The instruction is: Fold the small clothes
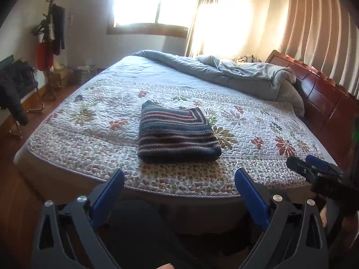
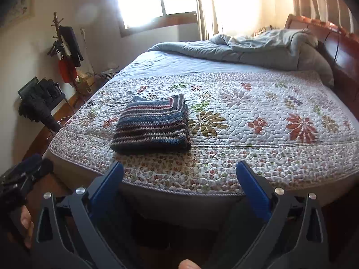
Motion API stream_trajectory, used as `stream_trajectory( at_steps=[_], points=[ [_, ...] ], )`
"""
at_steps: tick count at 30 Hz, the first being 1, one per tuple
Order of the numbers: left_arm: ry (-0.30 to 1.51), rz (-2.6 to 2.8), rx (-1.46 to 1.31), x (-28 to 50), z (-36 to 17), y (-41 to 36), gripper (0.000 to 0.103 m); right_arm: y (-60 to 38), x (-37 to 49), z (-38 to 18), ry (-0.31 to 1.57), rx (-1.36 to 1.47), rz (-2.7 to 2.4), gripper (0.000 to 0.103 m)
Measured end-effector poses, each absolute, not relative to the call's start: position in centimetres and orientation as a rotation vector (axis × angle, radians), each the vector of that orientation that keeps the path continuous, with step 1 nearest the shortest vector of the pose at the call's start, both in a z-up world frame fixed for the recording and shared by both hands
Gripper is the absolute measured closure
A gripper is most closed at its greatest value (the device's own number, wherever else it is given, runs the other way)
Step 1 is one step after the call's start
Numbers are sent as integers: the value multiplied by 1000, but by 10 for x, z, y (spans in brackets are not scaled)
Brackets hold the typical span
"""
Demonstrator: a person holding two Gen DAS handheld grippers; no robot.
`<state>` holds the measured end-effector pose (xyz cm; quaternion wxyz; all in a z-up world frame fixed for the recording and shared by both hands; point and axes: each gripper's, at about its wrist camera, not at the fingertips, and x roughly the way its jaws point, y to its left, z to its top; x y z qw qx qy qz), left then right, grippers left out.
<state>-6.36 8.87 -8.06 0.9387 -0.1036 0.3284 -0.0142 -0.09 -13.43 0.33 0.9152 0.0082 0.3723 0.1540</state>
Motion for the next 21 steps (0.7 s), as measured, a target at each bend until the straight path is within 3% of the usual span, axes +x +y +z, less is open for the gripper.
stream_trajectory(
  at_steps=[21],
  points=[
    [688, -18, -194, -120, -73, 71, 4, -132, -63, 29, 688, -58, 295, 3]
  ],
)
